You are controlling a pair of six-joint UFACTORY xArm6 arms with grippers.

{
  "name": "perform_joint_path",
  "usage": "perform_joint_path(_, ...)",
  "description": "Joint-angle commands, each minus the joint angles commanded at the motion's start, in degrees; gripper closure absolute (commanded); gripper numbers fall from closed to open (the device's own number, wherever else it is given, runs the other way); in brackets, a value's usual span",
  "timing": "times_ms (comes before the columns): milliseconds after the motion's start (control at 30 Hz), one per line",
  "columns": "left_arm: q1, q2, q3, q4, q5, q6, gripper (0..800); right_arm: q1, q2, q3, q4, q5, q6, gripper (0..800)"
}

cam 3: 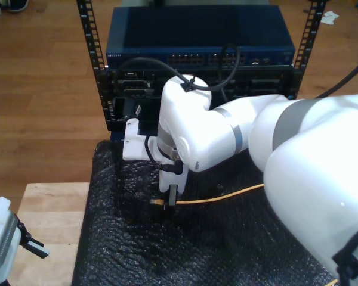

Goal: Grab the cable and plug it in

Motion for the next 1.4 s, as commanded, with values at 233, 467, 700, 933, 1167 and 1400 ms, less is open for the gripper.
perform_joint_path(233,0.0,-0.1,0.0,0.0,0.0,0.0,0,0.7,0.9,0.2,0.1,-0.2,0.2,95)
perform_joint_path(467,0.0,0.0,0.0,0.0,0.1,0.0,0,1.0,0.9,0.3,0.1,-0.2,0.3,103)
perform_joint_path(700,0.1,0.0,0.0,0.0,0.0,0.0,0,1.2,1.9,0.4,0.1,-0.2,0.3,109)
perform_joint_path(933,0.0,-0.1,0.0,0.0,0.1,0.0,0,1.2,2.5,0.4,0.1,-0.7,0.3,190)
perform_joint_path(1167,0.1,-0.1,0.0,0.0,0.1,0.0,0,1.1,2.4,0.8,0.1,-2.5,0.3,318)
perform_joint_path(1400,0.1,-0.1,0.0,0.0,0.1,0.0,0,1.1,2.5,0.8,0.1,-2.6,0.3,345)
